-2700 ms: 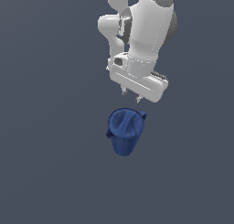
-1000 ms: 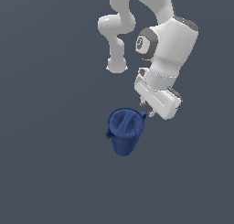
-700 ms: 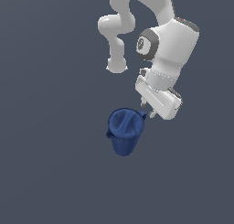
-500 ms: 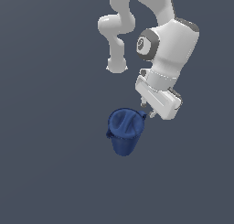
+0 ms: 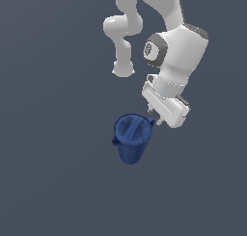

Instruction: Pick up the object and move it to a goal position.

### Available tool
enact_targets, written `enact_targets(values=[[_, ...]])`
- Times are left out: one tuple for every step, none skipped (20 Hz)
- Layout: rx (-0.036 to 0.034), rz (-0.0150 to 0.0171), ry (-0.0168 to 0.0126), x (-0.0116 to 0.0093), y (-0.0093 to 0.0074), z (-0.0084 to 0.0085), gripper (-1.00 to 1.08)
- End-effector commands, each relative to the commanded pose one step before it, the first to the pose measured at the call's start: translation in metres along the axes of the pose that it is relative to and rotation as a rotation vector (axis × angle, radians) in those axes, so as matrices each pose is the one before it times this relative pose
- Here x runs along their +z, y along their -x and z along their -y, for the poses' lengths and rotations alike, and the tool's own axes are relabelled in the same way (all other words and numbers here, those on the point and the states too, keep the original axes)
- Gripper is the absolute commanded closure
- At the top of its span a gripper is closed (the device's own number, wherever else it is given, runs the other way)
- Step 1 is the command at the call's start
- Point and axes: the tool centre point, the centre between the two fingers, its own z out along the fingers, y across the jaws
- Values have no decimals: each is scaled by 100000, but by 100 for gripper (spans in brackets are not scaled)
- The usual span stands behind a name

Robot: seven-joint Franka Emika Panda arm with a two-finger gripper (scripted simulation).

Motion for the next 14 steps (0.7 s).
enact_targets(values=[[-14,-24,163,746,3,-66,-20],[-19,-27,61,484,10,-23,-20],[0,0,0,448,-5,-36,-20],[-32,-32,87,417,20,-20,-20],[0,0,0,284,-3,-27,-20],[-19,-12,43,229,11,-14,-20],[0,0,0,122,-1,-13,-20],[0,0,0,41,0,-4,-20],[0,0,0,0,0,0,108],[0,0,0,0,0,0,108],[0,0,0,0,0,0,108],[0,0,0,0,0,0,108],[0,0,0,0,0,0,108],[0,0,0,0,0,0,108]])
